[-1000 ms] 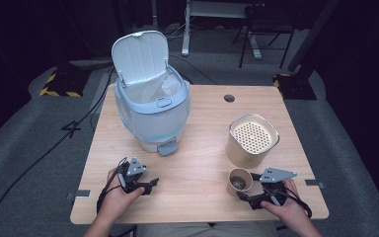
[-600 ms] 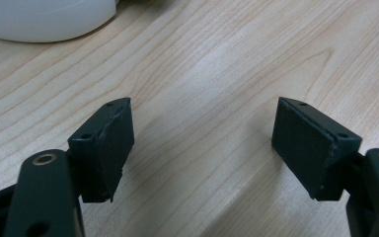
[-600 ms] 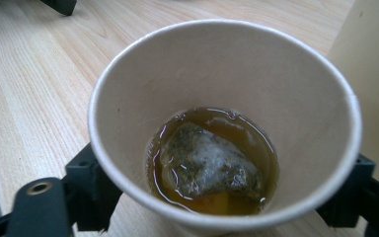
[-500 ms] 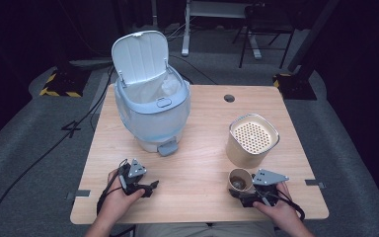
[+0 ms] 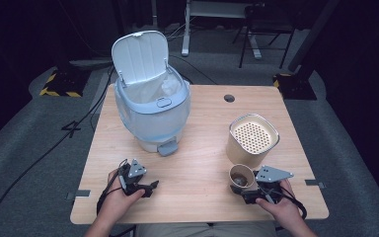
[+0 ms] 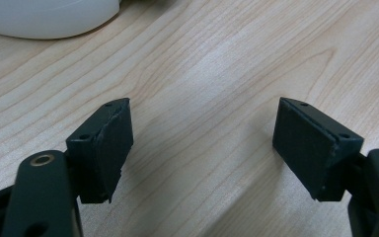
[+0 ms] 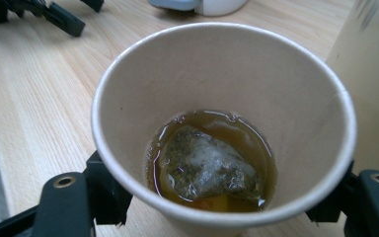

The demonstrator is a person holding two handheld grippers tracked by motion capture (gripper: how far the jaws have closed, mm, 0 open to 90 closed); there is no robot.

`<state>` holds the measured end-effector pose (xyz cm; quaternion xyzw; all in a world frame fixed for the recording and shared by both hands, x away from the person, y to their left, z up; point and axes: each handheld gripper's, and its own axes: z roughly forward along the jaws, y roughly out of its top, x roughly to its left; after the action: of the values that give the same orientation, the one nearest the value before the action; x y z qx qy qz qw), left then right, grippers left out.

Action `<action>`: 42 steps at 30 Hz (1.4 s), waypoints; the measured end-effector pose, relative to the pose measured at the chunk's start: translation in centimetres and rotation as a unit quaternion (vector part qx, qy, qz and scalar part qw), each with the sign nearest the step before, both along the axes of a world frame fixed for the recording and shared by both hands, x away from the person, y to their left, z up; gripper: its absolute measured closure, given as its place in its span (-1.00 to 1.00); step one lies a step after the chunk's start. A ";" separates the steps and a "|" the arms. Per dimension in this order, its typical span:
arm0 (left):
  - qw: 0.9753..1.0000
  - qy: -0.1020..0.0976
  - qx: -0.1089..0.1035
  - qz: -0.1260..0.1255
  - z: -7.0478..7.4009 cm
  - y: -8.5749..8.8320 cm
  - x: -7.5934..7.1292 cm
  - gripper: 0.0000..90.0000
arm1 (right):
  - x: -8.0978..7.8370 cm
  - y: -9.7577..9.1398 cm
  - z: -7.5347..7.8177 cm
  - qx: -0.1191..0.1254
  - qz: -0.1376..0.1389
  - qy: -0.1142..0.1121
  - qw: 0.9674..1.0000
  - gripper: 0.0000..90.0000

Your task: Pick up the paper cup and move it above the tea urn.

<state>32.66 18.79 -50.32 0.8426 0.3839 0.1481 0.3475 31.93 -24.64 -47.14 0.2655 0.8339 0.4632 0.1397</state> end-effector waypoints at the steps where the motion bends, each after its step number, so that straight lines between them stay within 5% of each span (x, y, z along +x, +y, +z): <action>1: 1.000 0.000 0.000 0.000 0.0 0.0 0.0 -0.46 | 0.1 0.0 0.3 0.002 0.002 0.001 1.000 -0.35; 8: 1.000 0.000 0.001 0.000 0.0 0.0 0.0 -0.46 | 0.6 0.0 2.1 -0.003 0.021 -0.001 1.000 -0.35; 22: 1.000 0.003 -0.004 0.004 0.0 -0.1 0.0 -0.48 | 1.6 -0.4 6.2 0.012 0.018 0.003 1.000 -0.34; 42: 1.000 0.005 -0.004 -0.006 -0.1 -0.3 0.7 -0.56 | 5.9 -1.7 13.6 -0.012 0.000 -0.022 1.000 -0.32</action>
<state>33.36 18.53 -50.39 0.8440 0.3815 0.1401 0.3500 37.83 -26.30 -33.51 0.2533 0.8361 0.4590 0.1613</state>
